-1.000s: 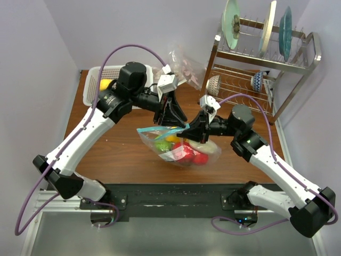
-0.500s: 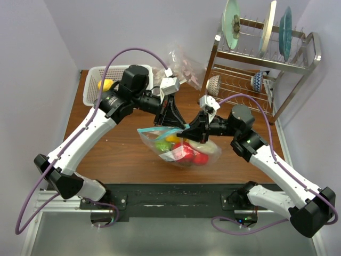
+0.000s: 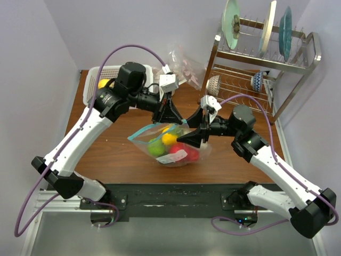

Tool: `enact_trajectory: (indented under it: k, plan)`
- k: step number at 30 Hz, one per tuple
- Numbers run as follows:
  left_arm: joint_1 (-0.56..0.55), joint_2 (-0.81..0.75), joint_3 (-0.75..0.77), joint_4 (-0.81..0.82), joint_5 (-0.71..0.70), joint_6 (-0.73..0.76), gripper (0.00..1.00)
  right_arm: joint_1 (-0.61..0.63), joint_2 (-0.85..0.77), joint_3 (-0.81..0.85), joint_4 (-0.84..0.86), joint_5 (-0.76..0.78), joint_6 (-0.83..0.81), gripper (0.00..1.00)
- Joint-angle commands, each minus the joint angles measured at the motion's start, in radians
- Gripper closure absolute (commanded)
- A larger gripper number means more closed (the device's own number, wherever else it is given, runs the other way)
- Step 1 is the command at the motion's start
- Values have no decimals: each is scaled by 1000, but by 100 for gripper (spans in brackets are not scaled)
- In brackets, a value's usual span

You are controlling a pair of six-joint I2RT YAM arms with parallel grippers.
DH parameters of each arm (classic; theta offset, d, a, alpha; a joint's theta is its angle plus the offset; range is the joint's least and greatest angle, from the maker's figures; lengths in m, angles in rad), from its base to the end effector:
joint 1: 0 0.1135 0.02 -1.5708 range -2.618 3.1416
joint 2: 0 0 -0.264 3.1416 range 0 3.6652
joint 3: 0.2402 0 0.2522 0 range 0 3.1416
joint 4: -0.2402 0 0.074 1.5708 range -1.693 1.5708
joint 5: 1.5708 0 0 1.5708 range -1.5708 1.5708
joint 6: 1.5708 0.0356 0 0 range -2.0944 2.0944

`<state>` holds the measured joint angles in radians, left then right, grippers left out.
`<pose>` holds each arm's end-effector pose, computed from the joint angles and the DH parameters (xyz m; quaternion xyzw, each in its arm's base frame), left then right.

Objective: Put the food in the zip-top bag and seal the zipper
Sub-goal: Zip the zipper food storage bag at the center of the board.

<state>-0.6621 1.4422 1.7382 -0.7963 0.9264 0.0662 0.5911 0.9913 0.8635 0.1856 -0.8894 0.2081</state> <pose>0.2086 -0.1987 0.4584 0.4870 0.6379 -0.5013 0.3234 0.1692 0.1468 0.3683 -0.4251 0.5488 0.5274 0.4899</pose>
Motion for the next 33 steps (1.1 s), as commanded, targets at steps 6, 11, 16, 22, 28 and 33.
enact_trajectory:
  k: [6, 11, 16, 22, 28, 33]
  plan:
    - [2, -11, 38, -24, -9, 24, 100, 6, -5, 48, 69, -13, 31, 48]
    - [2, -22, 15, -21, -14, 35, 100, 7, 24, 75, 52, -8, 42, 70]
    - [4, -35, -14, -17, -12, 43, 100, 7, 37, 92, 51, 1, 57, 83]
    - [2, -57, -60, -12, -35, 55, 100, 7, 33, 98, 37, 7, 54, 100]
    - [4, -88, -127, 11, -66, 61, 100, 6, 4, 95, 23, 44, 59, 100]
    - [2, -111, -167, 29, -95, 60, 100, 7, -3, 109, -15, 75, 50, 100]
